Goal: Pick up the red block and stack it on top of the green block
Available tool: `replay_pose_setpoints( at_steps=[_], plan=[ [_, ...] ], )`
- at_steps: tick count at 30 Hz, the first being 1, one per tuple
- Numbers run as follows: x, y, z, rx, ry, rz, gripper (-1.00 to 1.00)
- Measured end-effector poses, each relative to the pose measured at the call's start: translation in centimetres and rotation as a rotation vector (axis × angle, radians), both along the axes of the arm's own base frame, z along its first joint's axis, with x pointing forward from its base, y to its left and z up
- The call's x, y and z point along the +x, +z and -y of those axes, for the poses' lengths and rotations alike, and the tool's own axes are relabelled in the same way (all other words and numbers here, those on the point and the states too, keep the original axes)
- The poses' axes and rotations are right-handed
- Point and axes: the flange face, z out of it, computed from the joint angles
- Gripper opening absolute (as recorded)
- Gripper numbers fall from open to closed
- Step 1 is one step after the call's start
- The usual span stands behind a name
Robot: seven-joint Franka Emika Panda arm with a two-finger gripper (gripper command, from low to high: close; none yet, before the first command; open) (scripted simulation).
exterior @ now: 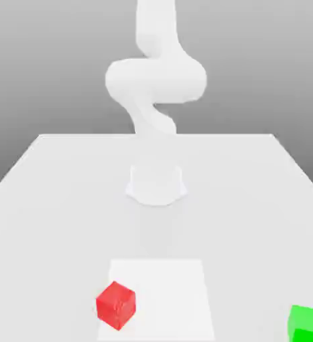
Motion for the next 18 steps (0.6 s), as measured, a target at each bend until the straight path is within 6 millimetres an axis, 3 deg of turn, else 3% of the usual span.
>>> replay_pose_setpoints(
  at_steps=[4, 9, 13, 18],
  plan=[
    [4.7, -7.4, 1.1, 0.027, -0.088, -0.124, 0.0],
    [8.4, -17.1, 2.8, 0.065, -0.195, -0.271, 0.0],
    [9.8, -25.1, 4.3, 0.101, -0.279, -0.388, 0.0],
    [9.5, -35.1, 6.0, 0.152, -0.387, -0.532, 0.0]
  ],
)
